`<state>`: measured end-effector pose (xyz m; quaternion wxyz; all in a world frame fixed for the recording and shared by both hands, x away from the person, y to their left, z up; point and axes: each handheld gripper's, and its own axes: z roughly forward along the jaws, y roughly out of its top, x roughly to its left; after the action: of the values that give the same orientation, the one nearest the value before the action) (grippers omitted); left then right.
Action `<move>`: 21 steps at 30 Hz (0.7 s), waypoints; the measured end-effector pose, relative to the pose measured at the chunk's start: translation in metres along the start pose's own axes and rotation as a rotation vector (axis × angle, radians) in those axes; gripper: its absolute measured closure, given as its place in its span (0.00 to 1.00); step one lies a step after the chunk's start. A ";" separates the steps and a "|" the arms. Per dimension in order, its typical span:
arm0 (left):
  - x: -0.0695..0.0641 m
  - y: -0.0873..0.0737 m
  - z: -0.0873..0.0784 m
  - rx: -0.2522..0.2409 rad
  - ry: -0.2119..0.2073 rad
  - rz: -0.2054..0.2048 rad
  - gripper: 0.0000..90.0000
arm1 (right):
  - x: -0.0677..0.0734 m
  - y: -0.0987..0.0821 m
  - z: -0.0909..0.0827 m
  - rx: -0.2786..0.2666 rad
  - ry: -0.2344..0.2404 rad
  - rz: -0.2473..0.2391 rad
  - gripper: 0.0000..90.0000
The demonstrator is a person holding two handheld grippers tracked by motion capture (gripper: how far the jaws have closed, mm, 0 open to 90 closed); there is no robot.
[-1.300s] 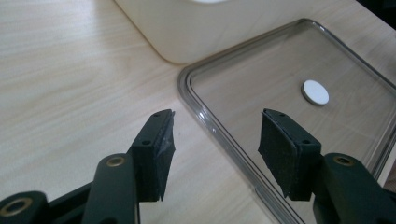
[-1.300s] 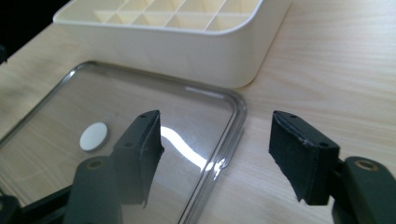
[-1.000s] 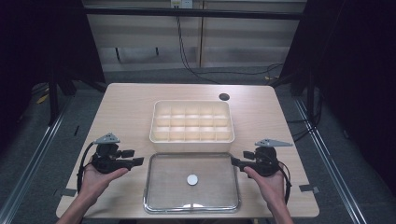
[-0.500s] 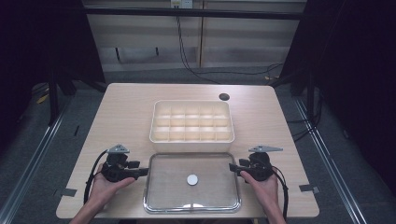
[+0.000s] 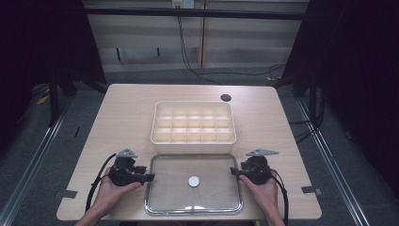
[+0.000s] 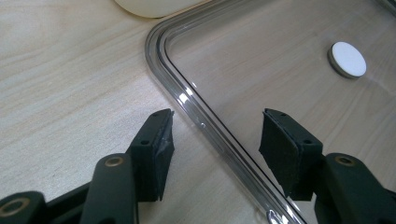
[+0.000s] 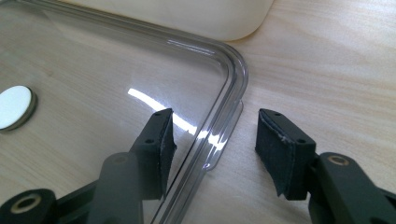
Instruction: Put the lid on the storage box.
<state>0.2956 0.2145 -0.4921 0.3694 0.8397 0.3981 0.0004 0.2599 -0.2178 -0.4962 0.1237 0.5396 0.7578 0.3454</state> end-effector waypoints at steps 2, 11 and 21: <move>-0.001 0.000 0.000 0.003 -0.007 0.006 0.50 | 0.001 -0.001 0.001 -0.007 -0.009 -0.013 0.52; -0.005 0.000 0.002 0.007 -0.014 0.032 0.52 | 0.005 0.000 0.003 -0.005 -0.006 -0.039 0.52; -0.008 0.001 0.004 0.008 -0.021 0.049 0.53 | 0.000 -0.002 0.003 -0.038 0.073 0.106 0.50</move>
<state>0.2916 0.2061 -0.4925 0.3699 0.8507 0.3734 -0.0010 0.2597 -0.2167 -0.4995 0.0878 0.5635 0.7255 0.3852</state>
